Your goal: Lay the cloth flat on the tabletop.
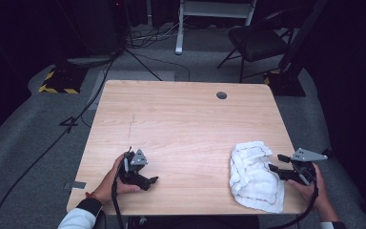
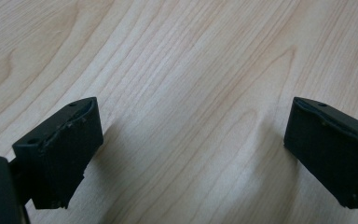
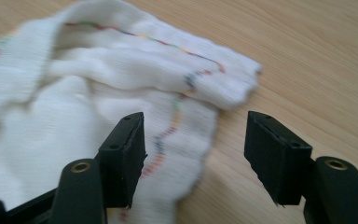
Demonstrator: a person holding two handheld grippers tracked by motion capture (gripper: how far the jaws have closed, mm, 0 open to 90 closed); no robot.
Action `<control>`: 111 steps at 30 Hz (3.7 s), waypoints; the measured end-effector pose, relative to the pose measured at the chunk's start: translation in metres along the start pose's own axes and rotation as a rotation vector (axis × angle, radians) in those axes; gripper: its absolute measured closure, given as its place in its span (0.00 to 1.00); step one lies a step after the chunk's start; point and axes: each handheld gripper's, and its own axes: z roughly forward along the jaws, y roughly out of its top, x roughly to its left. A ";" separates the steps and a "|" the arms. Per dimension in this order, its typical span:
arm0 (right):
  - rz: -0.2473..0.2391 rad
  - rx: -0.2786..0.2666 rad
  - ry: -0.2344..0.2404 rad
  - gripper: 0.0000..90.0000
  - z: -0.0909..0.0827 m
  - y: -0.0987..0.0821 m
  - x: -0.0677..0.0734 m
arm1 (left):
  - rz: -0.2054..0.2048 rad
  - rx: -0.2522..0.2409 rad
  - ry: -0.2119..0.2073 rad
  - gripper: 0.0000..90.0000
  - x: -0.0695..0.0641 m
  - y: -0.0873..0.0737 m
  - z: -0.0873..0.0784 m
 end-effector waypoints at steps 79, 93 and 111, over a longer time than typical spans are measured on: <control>-0.163 0.168 0.104 0.67 0.084 0.071 0.072 | 0.152 -0.056 -0.096 0.88 -0.015 0.100 0.065; -0.097 0.203 -0.081 0.77 0.079 0.066 0.043 | 0.067 -0.032 -0.018 0.88 0.031 0.074 0.036; -0.062 0.207 -0.133 0.65 0.077 0.065 0.032 | -0.014 -0.042 0.025 0.47 0.029 0.062 0.020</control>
